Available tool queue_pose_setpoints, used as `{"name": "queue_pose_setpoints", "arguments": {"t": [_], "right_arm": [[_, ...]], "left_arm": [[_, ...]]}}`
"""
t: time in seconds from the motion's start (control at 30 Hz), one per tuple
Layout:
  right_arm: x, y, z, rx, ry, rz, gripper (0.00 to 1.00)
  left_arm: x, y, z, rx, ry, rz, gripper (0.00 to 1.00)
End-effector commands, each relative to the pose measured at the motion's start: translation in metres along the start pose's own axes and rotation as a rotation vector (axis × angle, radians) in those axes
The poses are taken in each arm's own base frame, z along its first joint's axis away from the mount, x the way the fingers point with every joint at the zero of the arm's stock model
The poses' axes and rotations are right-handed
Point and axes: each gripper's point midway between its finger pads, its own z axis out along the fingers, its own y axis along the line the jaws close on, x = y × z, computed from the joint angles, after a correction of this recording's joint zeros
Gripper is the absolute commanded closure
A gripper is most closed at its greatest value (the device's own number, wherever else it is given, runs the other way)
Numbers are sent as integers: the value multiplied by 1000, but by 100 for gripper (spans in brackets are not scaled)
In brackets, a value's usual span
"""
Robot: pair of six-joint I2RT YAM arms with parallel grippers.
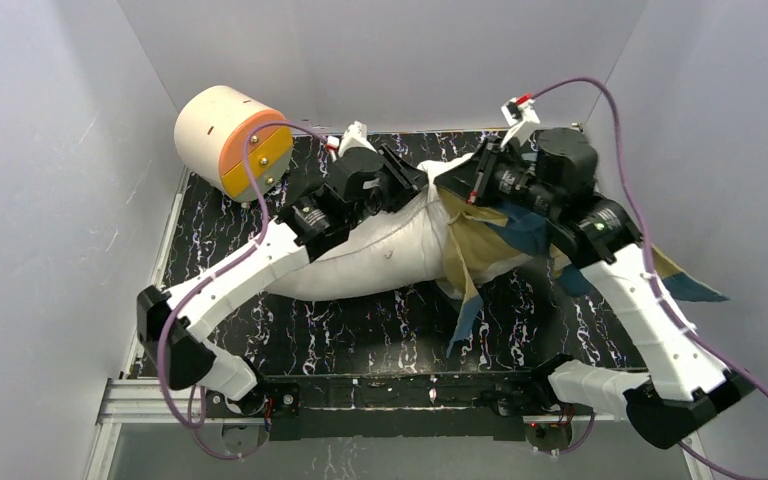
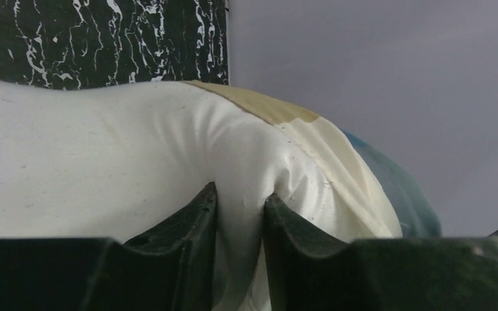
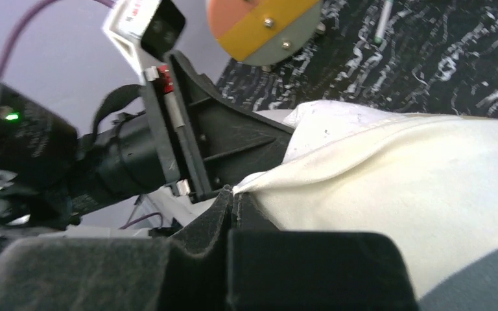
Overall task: Put the pillow into the pillowcase
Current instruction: Stuff the pillow into the pillowcase.
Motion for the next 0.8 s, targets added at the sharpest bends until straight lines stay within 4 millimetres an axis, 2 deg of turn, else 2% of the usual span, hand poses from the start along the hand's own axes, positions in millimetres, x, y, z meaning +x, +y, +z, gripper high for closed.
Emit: {"name": "queue_pose_setpoints", "arguments": {"t": [0.0,0.03,0.07,0.1,0.13,0.17,0.23,0.37,0.47,0.53,0.6,0.77], "right_arm": [[11,-49,43,134,-15,47,99],[12,-65,49,177,-25,34,99],[12,-76,54,200,-30,9,99],[14,-90,60,232,-28,-15,99],[15,-106,66,268,-23,-33,99],[17,-121,71,304,-14,-37,99],[18,-145,81,348,3,-24,99],[10,-165,102,345,20,-41,99],[11,-186,118,364,68,-32,99],[10,-191,126,357,92,-34,99],[7,-191,130,355,95,-38,99],[0,-187,129,348,72,-37,99]], "left_arm": [[-5,-21,24,91,54,107,62],[-9,-11,31,52,97,162,52],[-5,0,35,32,162,228,46],[0,21,38,-34,226,313,41],[-7,22,35,-48,231,390,36],[-6,40,29,-116,270,476,33],[-17,55,12,-170,289,646,29],[-42,78,-21,-264,276,883,17],[-59,85,-41,-311,274,1020,13],[-66,82,-50,-312,282,1083,12],[-59,77,-55,-268,334,1105,12],[8,57,-60,54,534,951,13]]}}
